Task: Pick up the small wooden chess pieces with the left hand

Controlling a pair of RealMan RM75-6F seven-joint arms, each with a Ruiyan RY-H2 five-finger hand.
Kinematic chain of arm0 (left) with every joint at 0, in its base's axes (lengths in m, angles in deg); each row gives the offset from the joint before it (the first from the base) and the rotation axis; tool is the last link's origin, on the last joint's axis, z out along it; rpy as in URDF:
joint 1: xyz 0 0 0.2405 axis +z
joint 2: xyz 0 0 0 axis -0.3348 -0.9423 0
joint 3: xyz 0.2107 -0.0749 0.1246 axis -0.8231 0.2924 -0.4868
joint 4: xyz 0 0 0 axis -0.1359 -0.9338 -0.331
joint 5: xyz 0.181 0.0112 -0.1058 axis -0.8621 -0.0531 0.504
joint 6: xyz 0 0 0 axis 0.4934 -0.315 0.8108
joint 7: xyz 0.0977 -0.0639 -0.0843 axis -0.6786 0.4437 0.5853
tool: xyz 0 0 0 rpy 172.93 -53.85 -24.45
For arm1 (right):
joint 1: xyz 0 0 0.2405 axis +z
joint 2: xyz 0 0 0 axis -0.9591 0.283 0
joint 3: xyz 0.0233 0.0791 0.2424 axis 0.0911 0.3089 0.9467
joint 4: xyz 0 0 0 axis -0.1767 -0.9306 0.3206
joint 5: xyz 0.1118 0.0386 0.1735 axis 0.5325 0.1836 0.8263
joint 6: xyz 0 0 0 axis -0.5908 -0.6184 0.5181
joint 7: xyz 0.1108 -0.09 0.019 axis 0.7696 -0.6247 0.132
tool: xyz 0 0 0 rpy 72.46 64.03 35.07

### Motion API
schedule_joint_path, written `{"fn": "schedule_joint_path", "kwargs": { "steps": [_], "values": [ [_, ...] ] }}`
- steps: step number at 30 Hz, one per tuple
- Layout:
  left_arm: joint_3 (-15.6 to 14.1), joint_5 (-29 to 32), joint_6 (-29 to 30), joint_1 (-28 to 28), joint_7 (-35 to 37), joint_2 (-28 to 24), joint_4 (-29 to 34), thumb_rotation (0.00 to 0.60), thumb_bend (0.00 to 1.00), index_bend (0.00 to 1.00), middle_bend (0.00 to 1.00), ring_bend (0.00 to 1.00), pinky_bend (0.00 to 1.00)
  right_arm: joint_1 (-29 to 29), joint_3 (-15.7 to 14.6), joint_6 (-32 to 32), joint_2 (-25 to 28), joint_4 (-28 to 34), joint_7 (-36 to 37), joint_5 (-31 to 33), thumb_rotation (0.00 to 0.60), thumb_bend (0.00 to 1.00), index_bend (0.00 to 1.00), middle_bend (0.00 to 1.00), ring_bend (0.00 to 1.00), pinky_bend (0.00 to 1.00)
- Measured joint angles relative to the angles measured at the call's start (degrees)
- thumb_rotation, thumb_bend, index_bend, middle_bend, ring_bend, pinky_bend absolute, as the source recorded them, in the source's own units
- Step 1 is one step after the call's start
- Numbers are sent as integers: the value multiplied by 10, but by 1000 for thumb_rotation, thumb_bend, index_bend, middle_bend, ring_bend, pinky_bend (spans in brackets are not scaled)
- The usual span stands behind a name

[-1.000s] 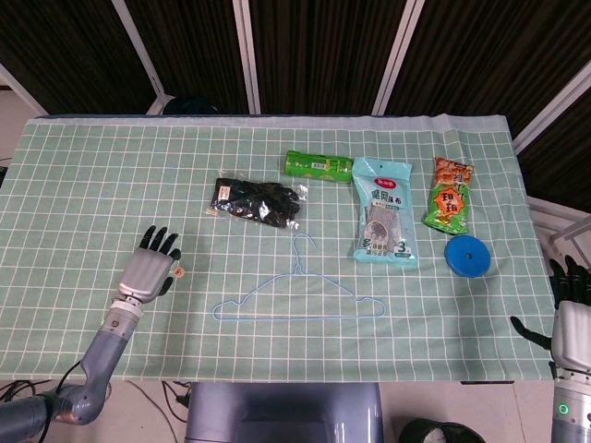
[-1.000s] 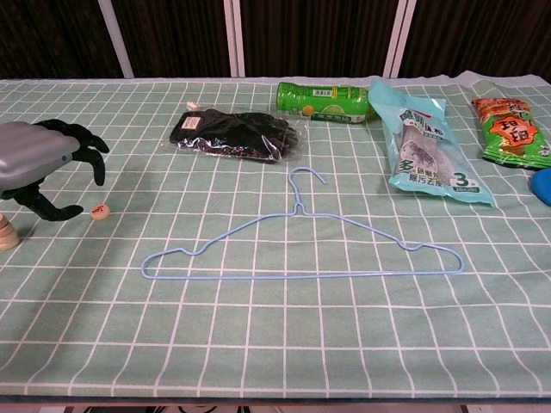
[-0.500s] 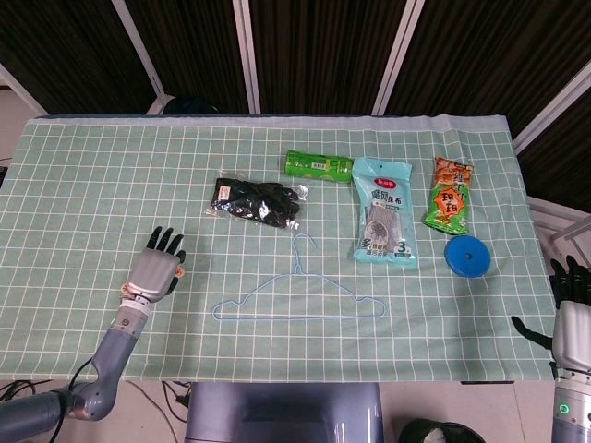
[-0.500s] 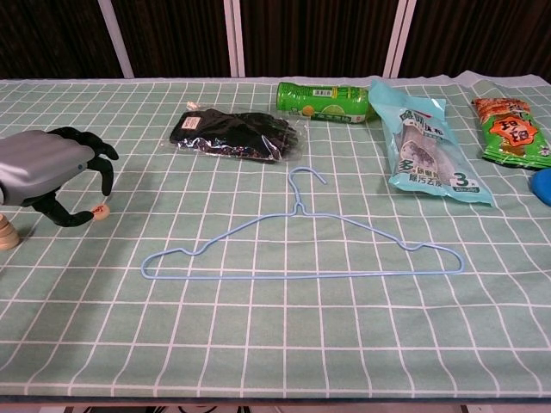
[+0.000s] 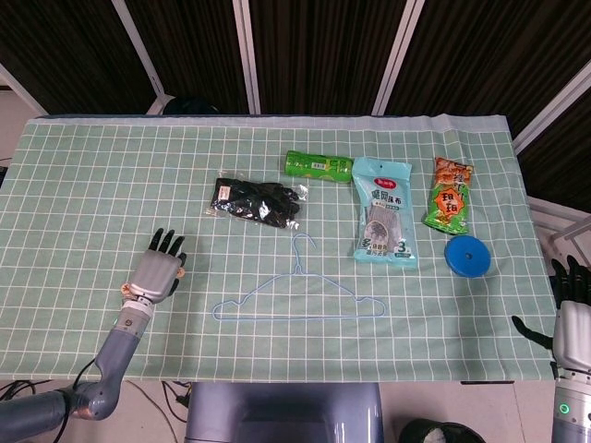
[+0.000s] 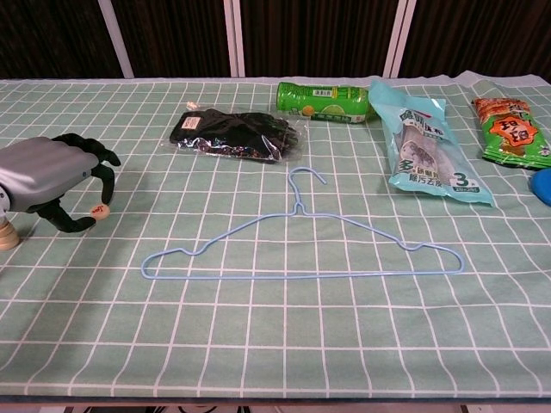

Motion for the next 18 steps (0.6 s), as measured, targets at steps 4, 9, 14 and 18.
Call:
{"fn": "schedule_joint_path", "kwargs": {
  "steps": [4, 9, 14, 18],
  "values": [
    [-2, 1, 1, -1, 0, 2, -4, 600, 318, 458, 121, 0, 49, 0, 0, -1, 0, 0, -1, 0, 600, 205, 98, 25, 55, 0],
    [-4, 3, 2, -2, 2, 4, -10, 600, 318, 458, 121, 0, 49, 0, 1, -1, -1, -1, -1, 1, 600, 205, 98, 25, 55, 0],
    [-6, 5, 2, -3, 4, 6, -14, 600, 318, 458, 121, 0, 49, 0, 0, -1, -1, -1, -2, 0, 600, 205, 98, 25, 55, 0],
    [-6, 5, 2, -5, 4, 8, -15, 600, 318, 459, 121, 0, 49, 0, 1, -2, -1, -1, -1, 1, 600, 205, 98, 25, 55, 0]
  ]
}}
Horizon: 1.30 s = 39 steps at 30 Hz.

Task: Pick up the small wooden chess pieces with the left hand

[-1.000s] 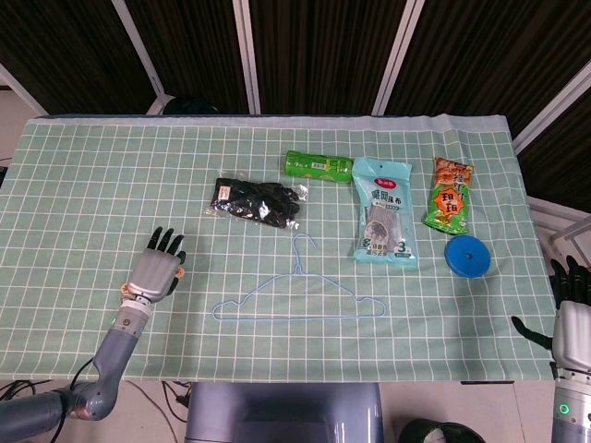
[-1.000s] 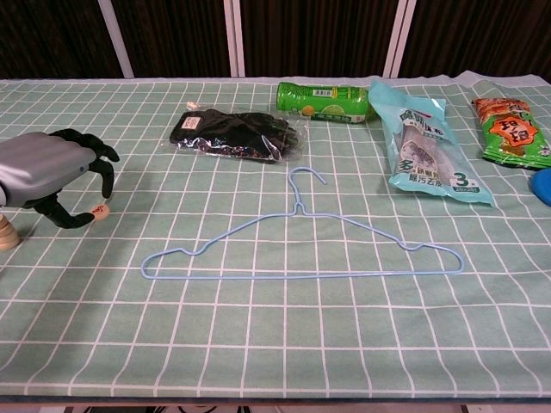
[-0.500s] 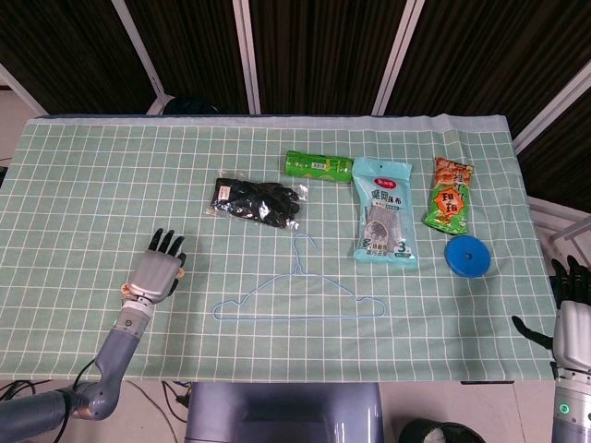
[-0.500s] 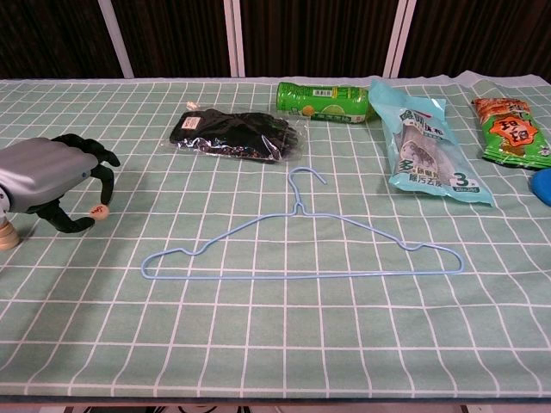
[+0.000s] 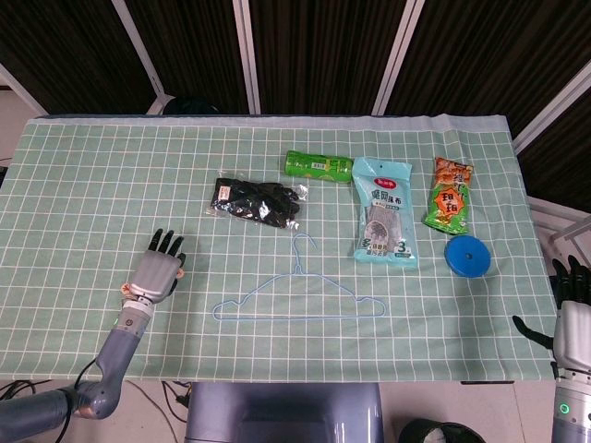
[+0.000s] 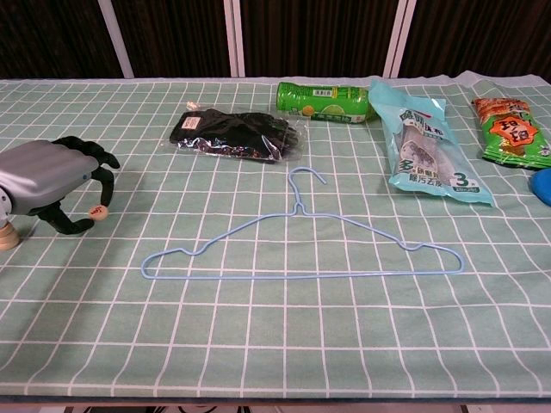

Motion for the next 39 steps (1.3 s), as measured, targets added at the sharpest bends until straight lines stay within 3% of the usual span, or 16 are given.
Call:
{"fn": "schedule_joint_path", "kwargs": {
  "steps": [18, 29, 39],
  "values": [
    [-6, -5, 5, -2, 4, -5, 11, 600, 348, 489, 125, 0, 49, 0, 1, 0, 0, 1, 1, 2, 600, 205, 98, 25, 55, 0],
    [-7, -29, 36, 6, 14, -37, 69, 600, 348, 492, 132, 0, 49, 0, 1, 0, 0, 1, 1, 3, 600, 205, 98, 25, 55, 0],
    [-44, -96, 92, 52, 68, -100, 112, 600, 348, 492, 132, 0, 50, -1, 1, -1, 0, 3, -1, 3, 600, 205, 98, 25, 55, 0]
  ]
}}
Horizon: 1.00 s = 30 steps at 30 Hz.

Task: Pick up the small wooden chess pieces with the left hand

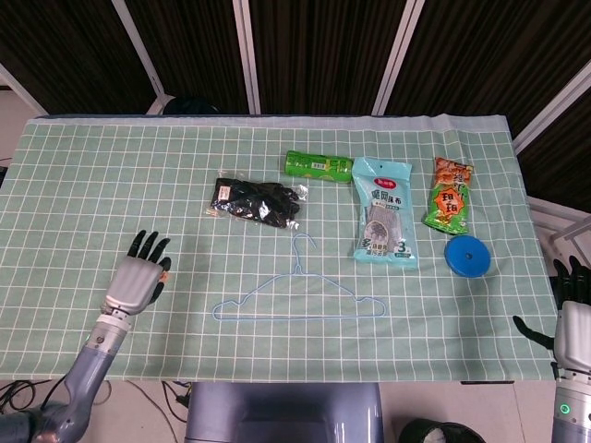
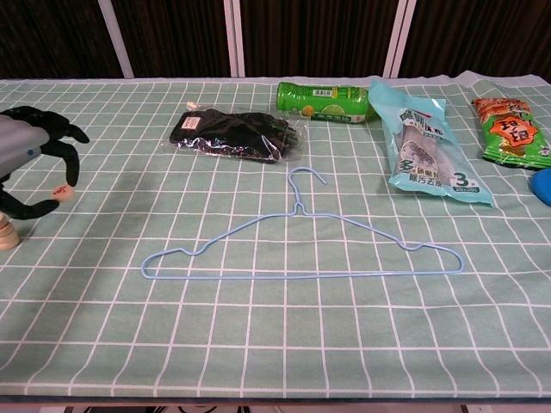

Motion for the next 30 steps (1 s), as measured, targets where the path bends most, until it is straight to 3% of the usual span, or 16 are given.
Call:
{"fn": "schedule_joint_path", "kwargs": {
  "steps": [11, 30],
  "values": [
    [-33, -35, 28, 48, 78, -37, -34, 600, 348, 493, 131, 0, 49, -1, 0, -1, 0, 1, -2, 0, 600, 205, 98, 25, 55, 0],
    [-26, -45, 14, 69, 122, -31, -89, 600, 348, 492, 130, 0, 49, -1, -1, -2, -1, 1, -4, -1, 600, 205, 98, 25, 55, 0]
  ]
}}
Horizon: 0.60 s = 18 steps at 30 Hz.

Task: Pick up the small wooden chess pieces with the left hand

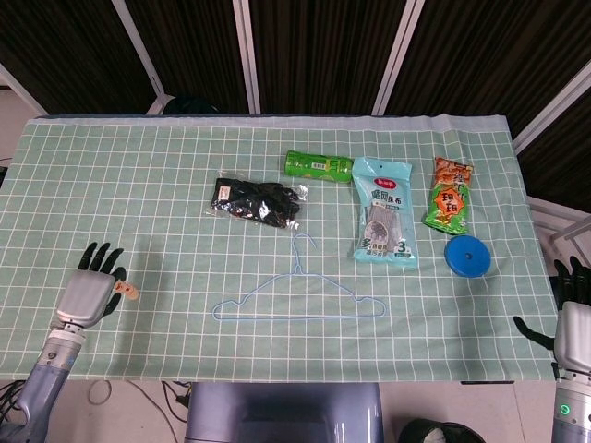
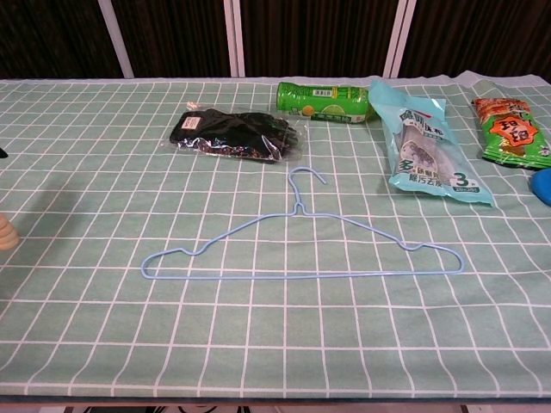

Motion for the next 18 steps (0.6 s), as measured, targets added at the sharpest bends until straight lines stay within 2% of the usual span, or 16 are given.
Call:
{"fn": "schedule_joint_path", "kwargs": {
  "steps": [18],
  "values": [
    [9, -3, -13, 2, -10, 8, -6, 600, 343, 478, 129, 0, 49, 0, 0, 0, 0, 0, 0, 0, 600, 205, 98, 25, 55, 0]
  ]
}}
